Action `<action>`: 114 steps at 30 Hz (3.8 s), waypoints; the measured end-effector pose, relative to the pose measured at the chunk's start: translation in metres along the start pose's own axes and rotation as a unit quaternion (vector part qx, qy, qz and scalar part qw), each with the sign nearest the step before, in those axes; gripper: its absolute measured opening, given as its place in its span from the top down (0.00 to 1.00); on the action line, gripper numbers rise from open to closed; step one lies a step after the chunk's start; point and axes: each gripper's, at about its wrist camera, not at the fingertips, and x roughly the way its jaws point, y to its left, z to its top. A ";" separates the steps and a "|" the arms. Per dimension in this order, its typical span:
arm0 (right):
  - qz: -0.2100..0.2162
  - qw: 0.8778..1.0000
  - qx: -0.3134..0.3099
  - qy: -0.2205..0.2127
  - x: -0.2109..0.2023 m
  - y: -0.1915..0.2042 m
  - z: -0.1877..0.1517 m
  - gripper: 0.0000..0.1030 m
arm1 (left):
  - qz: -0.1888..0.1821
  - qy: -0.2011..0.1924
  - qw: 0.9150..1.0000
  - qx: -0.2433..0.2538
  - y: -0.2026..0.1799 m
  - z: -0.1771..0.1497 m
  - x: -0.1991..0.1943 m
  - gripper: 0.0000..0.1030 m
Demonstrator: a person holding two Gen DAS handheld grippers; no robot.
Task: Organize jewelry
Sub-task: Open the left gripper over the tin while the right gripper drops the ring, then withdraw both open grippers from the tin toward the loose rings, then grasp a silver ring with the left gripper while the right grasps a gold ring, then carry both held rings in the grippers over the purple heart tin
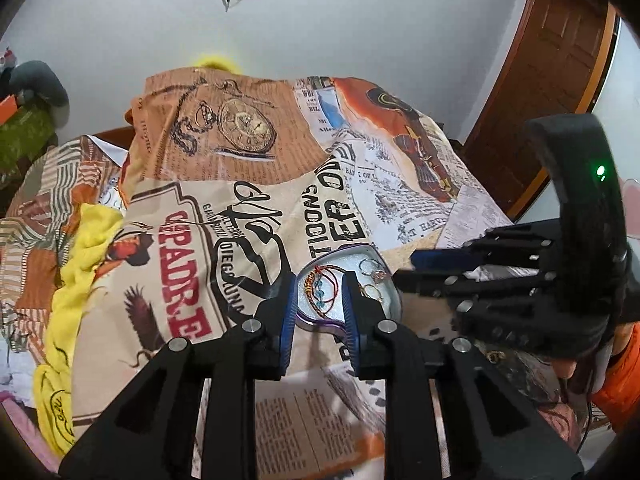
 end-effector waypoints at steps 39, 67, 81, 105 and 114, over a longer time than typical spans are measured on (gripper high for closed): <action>-0.070 0.995 0.034 -0.055 -0.084 -0.023 -0.138 0.55 | -0.038 0.068 0.995 0.054 -0.110 -0.093 -0.013 0.61; -0.039 0.999 -0.005 -0.037 -0.045 -0.017 -0.134 0.55 | -0.067 0.087 0.994 0.008 -0.090 -0.089 0.033 0.77; -0.044 0.997 -0.051 -0.035 -0.038 -0.006 -0.123 0.60 | -0.065 0.057 0.995 0.047 -0.097 -0.084 0.021 0.99; -0.044 0.997 -0.029 -0.062 -0.048 -0.014 -0.119 0.81 | -0.087 -0.006 0.995 0.054 -0.113 -0.053 -0.038 0.99; -0.054 0.992 -0.017 -0.114 -0.085 -0.014 -0.112 0.81 | -0.059 -0.033 0.997 0.048 -0.110 -0.043 -0.059 0.99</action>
